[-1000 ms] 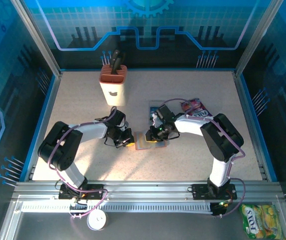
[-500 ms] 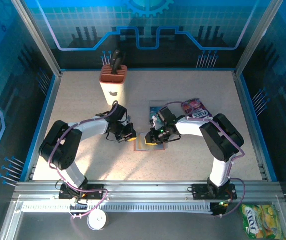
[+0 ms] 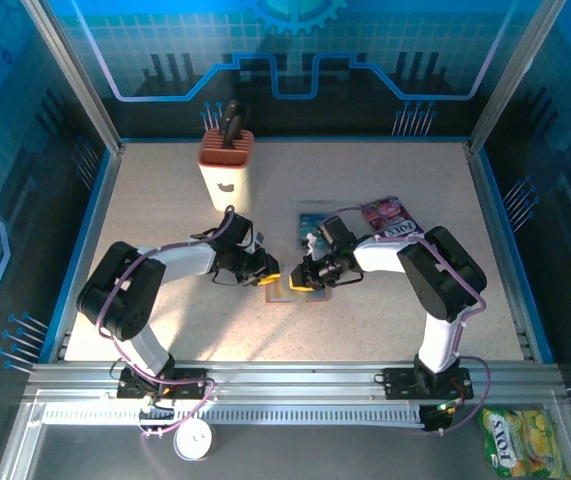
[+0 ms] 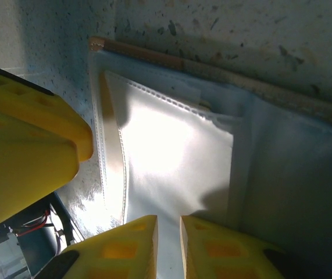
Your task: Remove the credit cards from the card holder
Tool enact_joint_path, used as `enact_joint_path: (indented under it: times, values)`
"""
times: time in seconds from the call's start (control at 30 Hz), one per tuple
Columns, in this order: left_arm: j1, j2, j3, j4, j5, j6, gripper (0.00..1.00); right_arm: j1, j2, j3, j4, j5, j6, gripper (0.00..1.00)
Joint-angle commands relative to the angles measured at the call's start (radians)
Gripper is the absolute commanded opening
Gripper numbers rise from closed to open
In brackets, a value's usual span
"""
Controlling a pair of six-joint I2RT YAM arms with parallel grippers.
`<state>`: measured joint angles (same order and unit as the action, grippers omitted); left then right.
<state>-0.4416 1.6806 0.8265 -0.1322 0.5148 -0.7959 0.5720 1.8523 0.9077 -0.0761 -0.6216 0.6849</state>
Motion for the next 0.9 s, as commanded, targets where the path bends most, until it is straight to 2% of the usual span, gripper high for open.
enact_joint_path:
  times: [0.0,0.6,0.87]
  values:
    - [-0.012,0.009,-0.019,0.037,0.030,-0.019,0.25,-0.017,0.027,-0.022,0.014,-0.009,0.018,0.20]
    - [-0.038,0.052,-0.011,0.043,0.020,-0.032,0.29,-0.036,0.042,-0.080,0.091,-0.056,0.047,0.19]
    - [-0.052,0.060,-0.006,0.071,0.033,-0.056,0.23,-0.036,0.039,-0.085,0.104,-0.063,0.051,0.19]
